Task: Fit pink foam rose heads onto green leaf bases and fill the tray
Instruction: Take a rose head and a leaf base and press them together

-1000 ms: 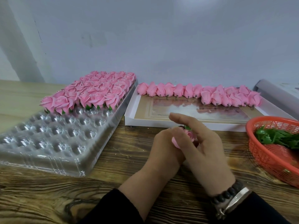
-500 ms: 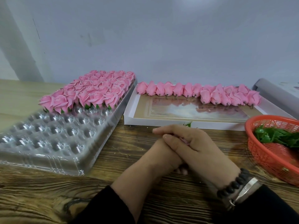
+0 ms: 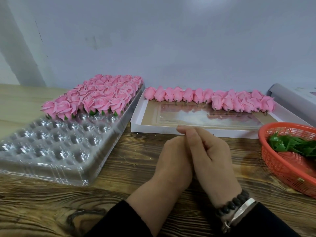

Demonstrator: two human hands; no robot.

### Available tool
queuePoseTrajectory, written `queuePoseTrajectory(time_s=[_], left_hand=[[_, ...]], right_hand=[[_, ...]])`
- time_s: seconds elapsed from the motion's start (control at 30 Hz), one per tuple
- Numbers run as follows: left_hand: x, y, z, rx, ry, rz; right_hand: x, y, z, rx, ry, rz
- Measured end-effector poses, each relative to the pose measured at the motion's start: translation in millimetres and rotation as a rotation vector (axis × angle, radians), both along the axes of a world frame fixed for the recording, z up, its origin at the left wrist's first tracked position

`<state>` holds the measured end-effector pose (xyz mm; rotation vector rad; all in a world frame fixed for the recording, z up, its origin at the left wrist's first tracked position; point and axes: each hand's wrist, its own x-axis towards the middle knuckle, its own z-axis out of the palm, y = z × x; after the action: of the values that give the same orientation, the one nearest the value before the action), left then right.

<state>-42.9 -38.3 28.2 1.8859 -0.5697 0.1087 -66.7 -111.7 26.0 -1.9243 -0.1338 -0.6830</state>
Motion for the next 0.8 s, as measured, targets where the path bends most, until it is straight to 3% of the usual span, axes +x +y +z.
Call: queuePoseTrajectory(time_s=[0.17, 0.33, 0.5, 0.67, 0.8], left_hand=[[6.1, 1.2, 5.2, 0.061, 0.104, -0.215], [1.5, 8.8, 3.6, 0.150, 0.257, -0.274], [2.2, 11.7, 5.5, -0.080, 0.149, -0.255], [6.0, 15.4, 4.8, -0.125, 0.115, -0.128], [7.8, 14.3, 1.9, -0.075, 0.055, -0.036]], right_hand=[[4.5, -14.6, 3.9, -0.078, 0.128, 0.182], [0.1, -19.4, 5.5, -0.043, 0.306, 0.363], [1.7, -27.0, 7.0, -0.003, 0.246, 0.355], [-0.1, -29.8, 6.7, 0.042, 0.264, 0.358], [-1.5, -19.2, 4.8, 0.120, 0.172, 0.252]])
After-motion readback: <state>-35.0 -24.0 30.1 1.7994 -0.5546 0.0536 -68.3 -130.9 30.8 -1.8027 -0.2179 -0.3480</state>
